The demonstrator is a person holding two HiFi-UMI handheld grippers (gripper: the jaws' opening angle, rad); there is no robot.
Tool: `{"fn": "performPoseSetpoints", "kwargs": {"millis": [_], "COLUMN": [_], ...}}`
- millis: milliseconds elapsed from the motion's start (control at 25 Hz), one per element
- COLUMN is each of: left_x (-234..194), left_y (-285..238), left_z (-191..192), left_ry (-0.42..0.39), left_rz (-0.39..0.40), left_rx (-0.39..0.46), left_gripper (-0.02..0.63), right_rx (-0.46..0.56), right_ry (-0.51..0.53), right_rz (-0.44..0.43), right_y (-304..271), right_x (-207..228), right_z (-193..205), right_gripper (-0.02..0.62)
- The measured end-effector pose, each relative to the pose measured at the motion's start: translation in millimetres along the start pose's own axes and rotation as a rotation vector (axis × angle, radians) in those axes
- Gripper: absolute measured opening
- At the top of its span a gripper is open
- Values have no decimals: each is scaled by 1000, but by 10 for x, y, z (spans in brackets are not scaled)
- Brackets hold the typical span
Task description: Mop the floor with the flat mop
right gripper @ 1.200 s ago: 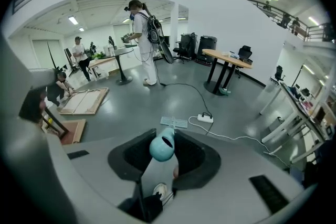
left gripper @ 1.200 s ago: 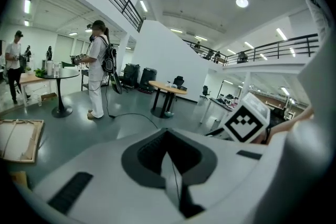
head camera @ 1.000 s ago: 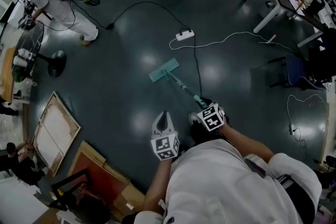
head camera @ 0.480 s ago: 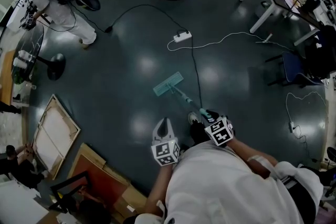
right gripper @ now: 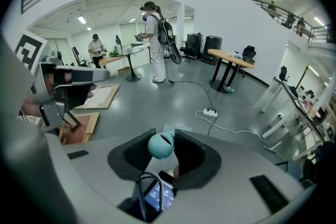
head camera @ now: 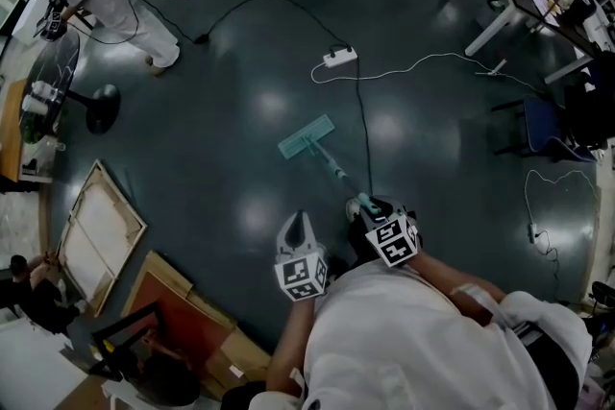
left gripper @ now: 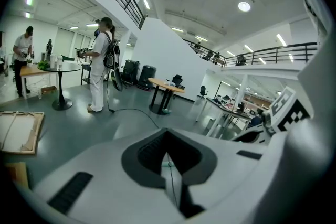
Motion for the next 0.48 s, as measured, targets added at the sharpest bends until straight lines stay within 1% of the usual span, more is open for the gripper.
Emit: {"fn": "performPoseSetpoints", "kwargs": {"millis": [200,480], "left_x": [-191,-405], "left_y": [-212,-439], "left_z": [-95,-279], "left_ry": [7,2], "left_rz": [-40,-70], "left_rx": [-4,4], "left_gripper": [5,5], "right_rx": [3,26], "right_ry": [-5,-11], "right_rz": [12,55], "right_y": [-523,-1616], "right_x": [51,363], "right_z": [-242,-916], "right_gripper": [114,114]}}
Point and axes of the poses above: the fingertips, and each gripper's own axes: y backward along the fingers, x to its right, z out of its underside, the point moved 5 cm from there along y, backward along the fingers, and after that the axes turned 3 degrees about -y, right-handed, at the moved point
